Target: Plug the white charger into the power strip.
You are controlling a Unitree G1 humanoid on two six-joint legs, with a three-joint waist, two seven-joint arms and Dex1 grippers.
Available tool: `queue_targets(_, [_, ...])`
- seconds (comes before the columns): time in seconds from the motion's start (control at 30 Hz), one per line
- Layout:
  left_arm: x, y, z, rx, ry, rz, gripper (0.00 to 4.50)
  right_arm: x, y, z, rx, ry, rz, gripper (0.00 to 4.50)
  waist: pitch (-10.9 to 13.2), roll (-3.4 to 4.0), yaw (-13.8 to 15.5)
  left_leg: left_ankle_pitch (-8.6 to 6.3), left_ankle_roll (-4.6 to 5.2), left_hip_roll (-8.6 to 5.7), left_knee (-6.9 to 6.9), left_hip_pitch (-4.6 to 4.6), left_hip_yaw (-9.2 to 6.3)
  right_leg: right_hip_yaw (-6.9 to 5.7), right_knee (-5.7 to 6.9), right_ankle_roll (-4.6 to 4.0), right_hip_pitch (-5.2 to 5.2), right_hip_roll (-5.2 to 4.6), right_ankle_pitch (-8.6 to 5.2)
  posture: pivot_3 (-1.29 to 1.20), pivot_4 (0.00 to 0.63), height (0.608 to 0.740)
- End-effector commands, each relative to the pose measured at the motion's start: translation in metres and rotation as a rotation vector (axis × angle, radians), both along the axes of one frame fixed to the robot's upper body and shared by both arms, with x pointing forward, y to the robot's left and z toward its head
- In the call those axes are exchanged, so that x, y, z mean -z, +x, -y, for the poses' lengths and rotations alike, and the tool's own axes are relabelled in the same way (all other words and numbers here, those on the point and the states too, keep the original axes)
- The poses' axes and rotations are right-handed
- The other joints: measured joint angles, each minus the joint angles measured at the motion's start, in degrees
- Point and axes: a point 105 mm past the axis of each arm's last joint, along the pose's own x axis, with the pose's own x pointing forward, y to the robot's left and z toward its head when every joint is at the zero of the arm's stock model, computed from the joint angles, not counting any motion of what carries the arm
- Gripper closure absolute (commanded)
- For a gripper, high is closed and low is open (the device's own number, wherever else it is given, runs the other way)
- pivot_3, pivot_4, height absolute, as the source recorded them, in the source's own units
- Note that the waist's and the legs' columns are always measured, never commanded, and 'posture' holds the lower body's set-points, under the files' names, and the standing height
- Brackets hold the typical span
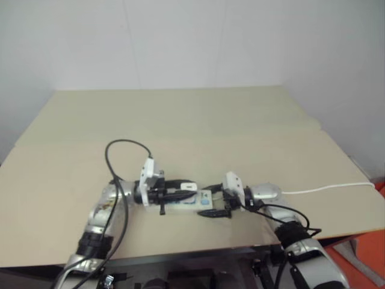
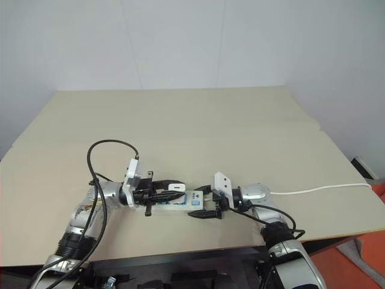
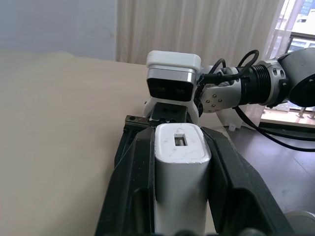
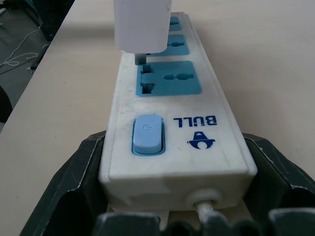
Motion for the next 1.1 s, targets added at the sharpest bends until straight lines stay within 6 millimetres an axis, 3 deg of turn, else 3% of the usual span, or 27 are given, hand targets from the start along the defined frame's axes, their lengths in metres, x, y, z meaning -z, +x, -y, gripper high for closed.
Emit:
queue_targets(0.03, [-0.004, -0.003, 0.004, 0.026, -0.009, 0.041, 3.48, 0.013, -0.01, -0.003, -0.047, -0.047, -0.039, 1.08, 0.0, 0.0, 0.0, 0.0, 0.0, 0.0, 0.0, 0.0, 0.0, 0.0, 0.0, 0.0, 0.0, 0.0, 0.0, 0.0, 0.15, 0.74])
queue_targets(0.53, [-0.002, 0.012, 0.008, -0.011, -0.021, 0.046, 3.48, 0.012, -0.009, 0.0, -0.022, -0.044, -0.035, 1.08, 0.0, 0.0, 0.1, 0.0, 0.01, -0.01, 0.01, -0.01, 0.0, -0.01, -0.02, 0.0, 0.01, 0.0, 0.0, 0.0, 0.15, 0.74])
queue_targets(1.1, [0.007, 0.003, 0.002, 0.043, 0.024, 0.007, 3.48, 0.012, -0.01, 0.001, -0.016, -0.047, -0.035, 1.08, 0.0, 0.0, 0.1, -0.01, 0.02, -0.01, 0.0, -0.02, 0.0, -0.01, -0.06, 0.0, 0.0, 0.0, 0.0, 0.0, 0.15, 0.74])
